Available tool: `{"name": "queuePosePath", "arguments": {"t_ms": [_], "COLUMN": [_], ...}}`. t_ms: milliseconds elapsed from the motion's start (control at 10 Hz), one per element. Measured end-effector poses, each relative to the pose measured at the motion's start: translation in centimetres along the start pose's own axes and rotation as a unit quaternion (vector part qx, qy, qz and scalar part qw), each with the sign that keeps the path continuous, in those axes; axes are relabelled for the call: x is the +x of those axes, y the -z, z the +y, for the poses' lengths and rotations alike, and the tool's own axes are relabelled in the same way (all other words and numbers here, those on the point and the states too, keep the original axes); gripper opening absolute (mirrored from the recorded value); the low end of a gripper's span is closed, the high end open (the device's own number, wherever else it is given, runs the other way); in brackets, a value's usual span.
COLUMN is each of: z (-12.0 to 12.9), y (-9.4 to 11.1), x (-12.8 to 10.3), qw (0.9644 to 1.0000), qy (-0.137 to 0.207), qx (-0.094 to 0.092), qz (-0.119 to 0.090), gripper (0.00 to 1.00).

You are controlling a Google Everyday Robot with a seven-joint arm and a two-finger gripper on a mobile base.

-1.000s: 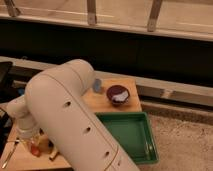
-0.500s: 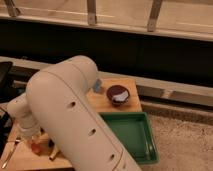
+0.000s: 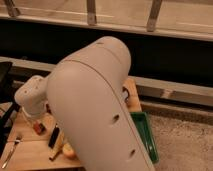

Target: Place pepper in metal cup

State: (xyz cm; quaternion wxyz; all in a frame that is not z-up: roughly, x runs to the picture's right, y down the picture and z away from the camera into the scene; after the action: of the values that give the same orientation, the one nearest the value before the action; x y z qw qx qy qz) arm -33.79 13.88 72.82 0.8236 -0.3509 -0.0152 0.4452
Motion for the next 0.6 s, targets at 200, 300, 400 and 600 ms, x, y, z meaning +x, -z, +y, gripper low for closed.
{"name": "queuePosePath", "arguments": {"t_ms": [200,300,400,600], "z": [-3.1,-5.0,-5.1,-4.8], "y": [2.6,4.2,4.3,4.3], "x": [-2.2,-3.1,-3.2,-3.2], "qw": [0.9989,0.9973,0.9971,0.9972], "qy": [-0.012,-0.028,-0.028,-0.028], "qx": [0.024,0.037,0.039,0.037], "qz": [-0.039,-0.058,-0.059,-0.058], "gripper": [0.0,0.0,0.0,0.0]}}
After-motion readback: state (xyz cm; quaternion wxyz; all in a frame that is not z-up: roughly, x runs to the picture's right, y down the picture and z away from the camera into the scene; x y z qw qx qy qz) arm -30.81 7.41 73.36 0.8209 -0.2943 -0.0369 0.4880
